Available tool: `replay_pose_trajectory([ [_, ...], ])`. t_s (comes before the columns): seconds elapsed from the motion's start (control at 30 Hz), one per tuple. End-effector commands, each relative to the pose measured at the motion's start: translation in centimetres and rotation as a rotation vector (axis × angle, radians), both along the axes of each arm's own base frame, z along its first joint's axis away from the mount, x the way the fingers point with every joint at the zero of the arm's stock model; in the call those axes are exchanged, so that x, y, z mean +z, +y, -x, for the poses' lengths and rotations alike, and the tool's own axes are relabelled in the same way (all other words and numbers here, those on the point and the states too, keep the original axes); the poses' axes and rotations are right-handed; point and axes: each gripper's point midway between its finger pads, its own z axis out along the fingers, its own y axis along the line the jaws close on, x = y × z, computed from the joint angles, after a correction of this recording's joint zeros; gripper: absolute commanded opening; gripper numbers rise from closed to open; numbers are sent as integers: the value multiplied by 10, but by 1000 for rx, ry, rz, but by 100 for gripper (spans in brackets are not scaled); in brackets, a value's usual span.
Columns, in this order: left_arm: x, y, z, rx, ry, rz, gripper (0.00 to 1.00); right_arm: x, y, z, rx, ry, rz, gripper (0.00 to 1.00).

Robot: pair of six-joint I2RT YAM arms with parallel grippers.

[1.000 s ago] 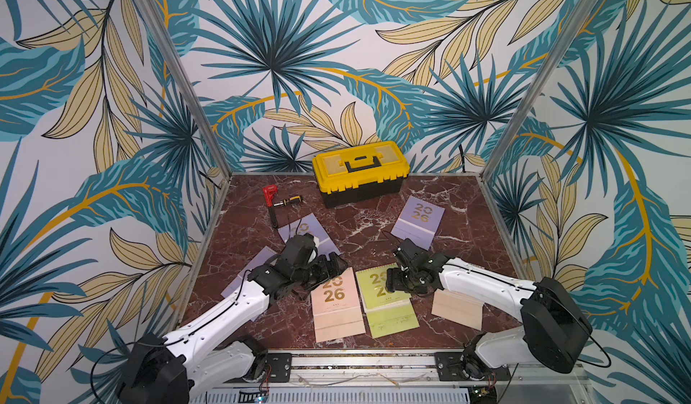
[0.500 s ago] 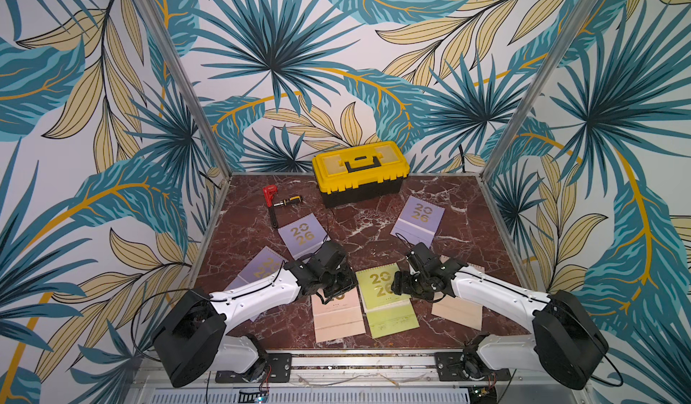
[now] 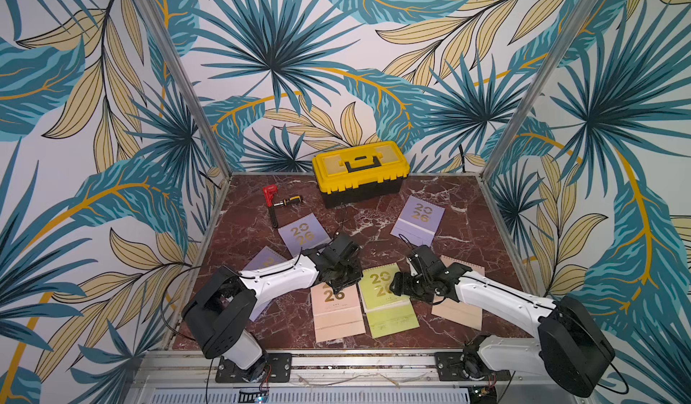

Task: Stack the calendars
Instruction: Adjust the calendar at the center of the board.

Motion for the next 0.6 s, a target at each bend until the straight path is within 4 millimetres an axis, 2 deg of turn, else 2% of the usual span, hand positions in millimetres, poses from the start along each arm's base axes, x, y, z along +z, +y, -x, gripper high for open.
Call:
replay_pose_trajectory([
  [0.0, 2, 4, -8, -17, -36, -66, 0, -7, -1, 3, -12, 22, -3, 79],
  [0.17, -13, -3, -8, -48, -3, -84, 0, -9, -1, 2, -14, 24, -1, 79],
  [0.57, -27, 3, -8, -54, 0, -160, 0, -12, 1, 1, -20, 35, -1, 79],
])
